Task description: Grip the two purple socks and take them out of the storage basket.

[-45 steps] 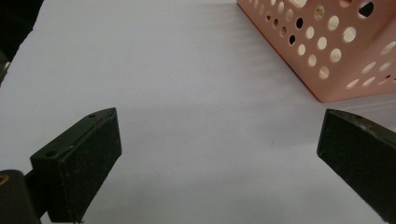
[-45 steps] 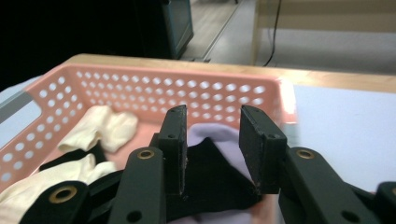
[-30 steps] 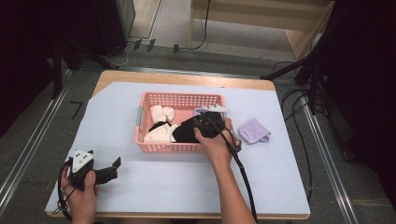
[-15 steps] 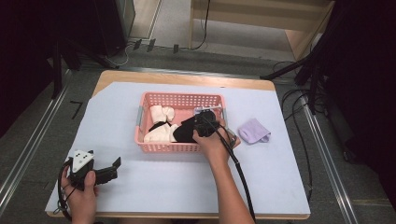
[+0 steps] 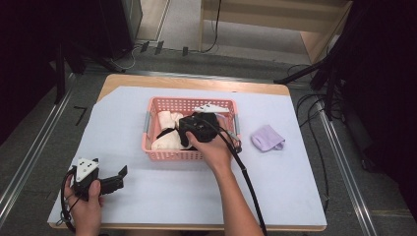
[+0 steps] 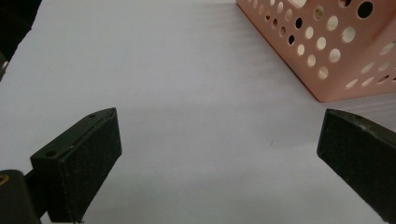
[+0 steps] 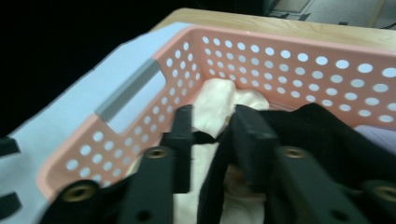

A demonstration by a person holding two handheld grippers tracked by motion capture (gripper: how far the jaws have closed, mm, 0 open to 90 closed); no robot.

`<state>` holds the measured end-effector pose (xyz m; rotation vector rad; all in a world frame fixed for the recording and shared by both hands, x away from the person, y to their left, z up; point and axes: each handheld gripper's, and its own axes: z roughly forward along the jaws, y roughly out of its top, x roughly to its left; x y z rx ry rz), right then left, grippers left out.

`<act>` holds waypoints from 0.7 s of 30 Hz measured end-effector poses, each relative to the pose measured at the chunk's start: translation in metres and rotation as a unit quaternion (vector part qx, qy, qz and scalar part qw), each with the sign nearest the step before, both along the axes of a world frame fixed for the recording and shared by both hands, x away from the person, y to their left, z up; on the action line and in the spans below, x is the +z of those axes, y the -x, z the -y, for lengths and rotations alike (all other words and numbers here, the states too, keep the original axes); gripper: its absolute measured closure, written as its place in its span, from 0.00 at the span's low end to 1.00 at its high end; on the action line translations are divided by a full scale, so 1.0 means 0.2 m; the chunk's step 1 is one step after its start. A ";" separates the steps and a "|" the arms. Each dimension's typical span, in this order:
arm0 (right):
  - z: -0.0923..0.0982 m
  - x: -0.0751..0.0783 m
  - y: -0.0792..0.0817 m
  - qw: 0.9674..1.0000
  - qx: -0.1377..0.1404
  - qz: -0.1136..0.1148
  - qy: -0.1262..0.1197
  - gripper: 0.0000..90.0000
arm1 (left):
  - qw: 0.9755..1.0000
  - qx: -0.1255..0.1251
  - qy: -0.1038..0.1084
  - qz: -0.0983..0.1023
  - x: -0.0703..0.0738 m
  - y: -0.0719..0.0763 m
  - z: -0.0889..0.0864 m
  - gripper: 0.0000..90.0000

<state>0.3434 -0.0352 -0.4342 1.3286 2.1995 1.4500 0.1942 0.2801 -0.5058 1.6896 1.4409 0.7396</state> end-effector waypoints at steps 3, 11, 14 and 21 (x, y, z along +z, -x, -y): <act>0.04 -0.02 -0.03 0.998 -0.049 -0.012 0.035 0.73 | 1.000 0.000 0.000 -0.001 0.00 0.00 0.00 0.01; 0.14 -0.11 -0.08 0.985 -0.118 -0.059 0.109 0.74 | 1.000 -0.001 -0.001 -0.003 0.00 0.00 -0.01 0.01; 0.13 -0.13 -0.07 0.979 -0.105 -0.101 0.140 0.74 | 1.000 0.000 -0.001 -0.002 0.00 0.00 0.00 0.01; 0.14 -0.19 -0.09 0.971 -0.097 -0.143 0.166 0.74 | 1.000 0.000 0.000 -0.001 0.00 0.00 0.00 0.01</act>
